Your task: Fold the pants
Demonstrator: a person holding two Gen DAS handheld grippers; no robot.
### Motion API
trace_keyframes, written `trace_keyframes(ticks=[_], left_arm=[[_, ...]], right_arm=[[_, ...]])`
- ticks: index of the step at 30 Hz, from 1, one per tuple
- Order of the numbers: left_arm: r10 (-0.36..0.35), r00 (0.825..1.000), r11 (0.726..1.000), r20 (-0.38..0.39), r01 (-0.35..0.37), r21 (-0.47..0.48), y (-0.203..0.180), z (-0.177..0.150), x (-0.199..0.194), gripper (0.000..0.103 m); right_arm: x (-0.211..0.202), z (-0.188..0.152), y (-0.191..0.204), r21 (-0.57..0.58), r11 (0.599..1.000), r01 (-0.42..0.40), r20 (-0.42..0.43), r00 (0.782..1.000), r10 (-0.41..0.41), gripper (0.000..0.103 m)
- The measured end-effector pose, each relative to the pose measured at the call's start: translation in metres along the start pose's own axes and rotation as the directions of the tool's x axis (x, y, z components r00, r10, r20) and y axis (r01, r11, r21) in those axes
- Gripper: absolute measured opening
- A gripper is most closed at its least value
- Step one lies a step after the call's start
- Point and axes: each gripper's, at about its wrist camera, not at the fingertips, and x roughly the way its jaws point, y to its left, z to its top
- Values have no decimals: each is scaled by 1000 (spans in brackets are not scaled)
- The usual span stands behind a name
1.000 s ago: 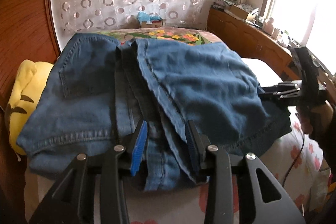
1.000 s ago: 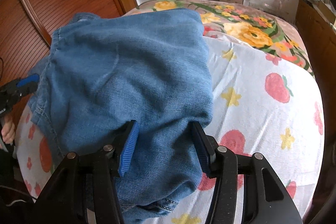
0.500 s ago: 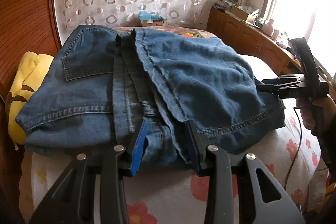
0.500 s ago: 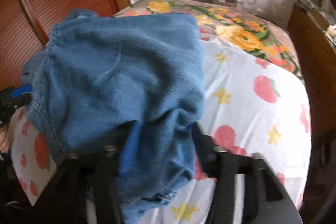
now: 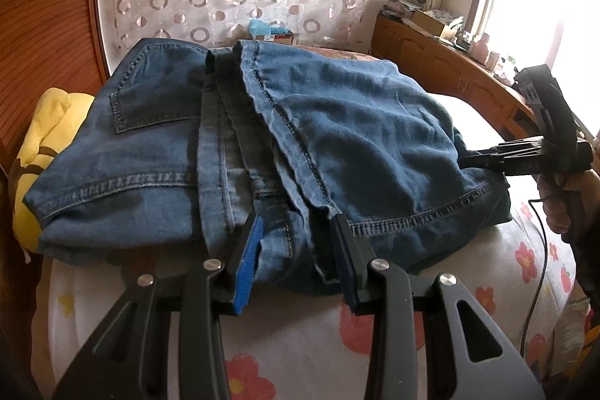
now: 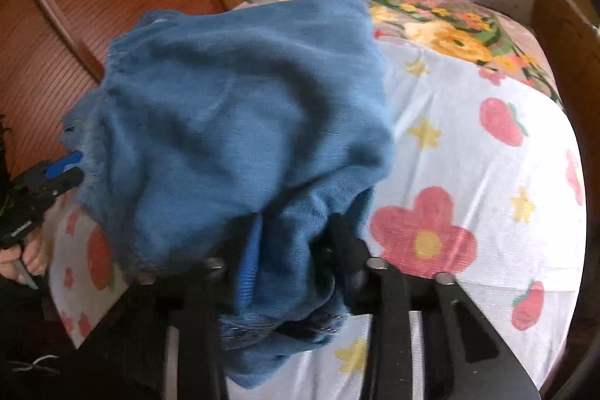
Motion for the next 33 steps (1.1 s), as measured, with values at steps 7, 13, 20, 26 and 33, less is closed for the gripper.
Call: trace_keyframes(ticks=[7, 13, 20, 26, 33], left_arm=[[2, 999, 1000, 43, -2, -5, -6, 0, -30, 36], [13, 993, 1000, 120, -13, -1, -14, 3, -74, 36], [22, 984, 1000, 178, -22, -1, -19, 0, -116, 36], [-2, 979, 999, 205, -5, 34, -34, -10, -139, 36], [-51, 978, 994, 202, 31, 101, -65, -15, -146, 36]], right_arm=[[-53, 14, 24, -37, 999, -5, 131, 991, 10, 4], [-108, 19, 79, -117, 993, 34, 227, 974, -7, 4], [-155, 7, 113, -159, 983, 95, 278, 959, -47, 4], [-189, -34, 107, -129, 977, 169, 268, 955, -129, 4], [-210, -112, 60, -40, 974, 224, 212, 954, -210, 4]])
